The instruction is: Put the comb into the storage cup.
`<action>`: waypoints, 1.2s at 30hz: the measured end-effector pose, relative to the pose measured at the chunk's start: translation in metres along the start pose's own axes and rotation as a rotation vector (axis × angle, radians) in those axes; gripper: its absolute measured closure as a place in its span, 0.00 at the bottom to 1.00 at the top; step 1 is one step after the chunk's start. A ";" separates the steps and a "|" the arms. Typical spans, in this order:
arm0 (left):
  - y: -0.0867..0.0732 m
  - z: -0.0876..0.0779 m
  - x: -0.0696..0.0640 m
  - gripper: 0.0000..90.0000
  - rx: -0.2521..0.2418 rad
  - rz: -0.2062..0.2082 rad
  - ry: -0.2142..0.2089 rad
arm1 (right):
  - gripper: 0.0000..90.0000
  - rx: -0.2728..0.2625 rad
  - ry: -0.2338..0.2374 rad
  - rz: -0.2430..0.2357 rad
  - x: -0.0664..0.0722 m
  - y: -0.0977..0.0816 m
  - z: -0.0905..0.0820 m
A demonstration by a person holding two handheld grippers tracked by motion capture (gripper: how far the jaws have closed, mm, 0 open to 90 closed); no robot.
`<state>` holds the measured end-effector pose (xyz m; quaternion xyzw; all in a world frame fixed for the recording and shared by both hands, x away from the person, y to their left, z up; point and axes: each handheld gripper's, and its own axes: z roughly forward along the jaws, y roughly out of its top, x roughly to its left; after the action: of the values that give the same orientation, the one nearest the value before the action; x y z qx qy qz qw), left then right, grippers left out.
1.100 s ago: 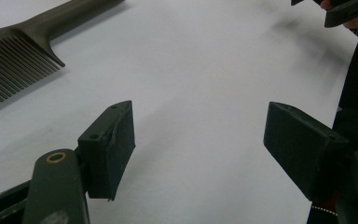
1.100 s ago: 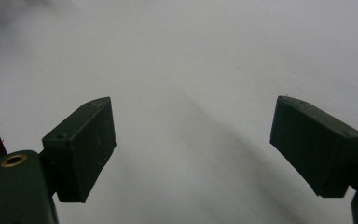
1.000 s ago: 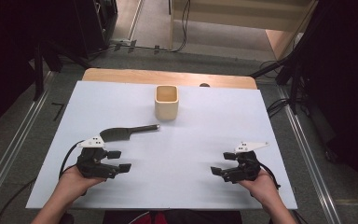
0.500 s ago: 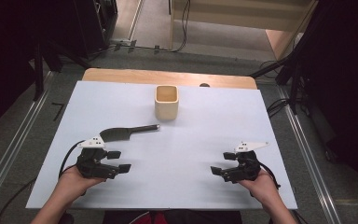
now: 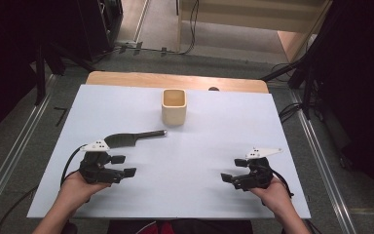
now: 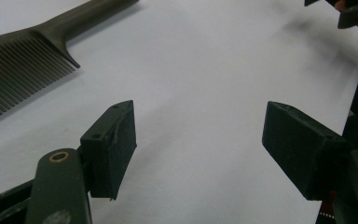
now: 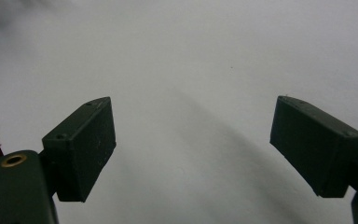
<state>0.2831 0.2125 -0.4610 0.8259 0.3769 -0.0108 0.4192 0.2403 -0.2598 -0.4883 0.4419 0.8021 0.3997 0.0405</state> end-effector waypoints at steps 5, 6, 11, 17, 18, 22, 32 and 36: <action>0.006 -0.002 0.003 0.31 -0.021 -0.030 0.009 | 0.14 0.002 0.000 -0.002 0.000 0.000 0.001; 0.007 -0.002 0.003 0.31 -0.024 -0.045 0.010 | 0.14 0.002 0.001 -0.002 0.000 0.000 0.001; 0.015 -0.003 -0.001 0.31 -0.042 -0.060 0.021 | 0.14 0.007 0.003 0.001 0.001 0.000 0.001; 0.024 0.003 0.001 0.31 -0.026 -0.063 0.060 | 0.14 0.007 0.004 0.000 0.000 0.000 0.001; 0.026 0.004 0.002 0.31 -0.021 -0.065 0.055 | 0.14 0.006 0.002 -0.001 0.000 0.000 0.001; 0.029 0.006 0.004 0.28 -0.024 -0.072 0.044 | 0.14 0.003 -0.007 0.007 0.000 0.000 0.000; 0.042 0.008 0.015 0.29 -0.024 -0.105 0.048 | 0.14 0.002 -0.004 0.008 0.000 0.000 0.000; 0.047 0.010 0.015 0.32 -0.016 -0.093 0.068 | 0.14 -0.002 -0.010 0.002 0.000 0.001 0.000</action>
<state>0.3263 0.1978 -0.4399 0.8040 0.4289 0.0010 0.4119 0.2404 -0.2599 -0.4876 0.4447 0.8010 0.3983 0.0448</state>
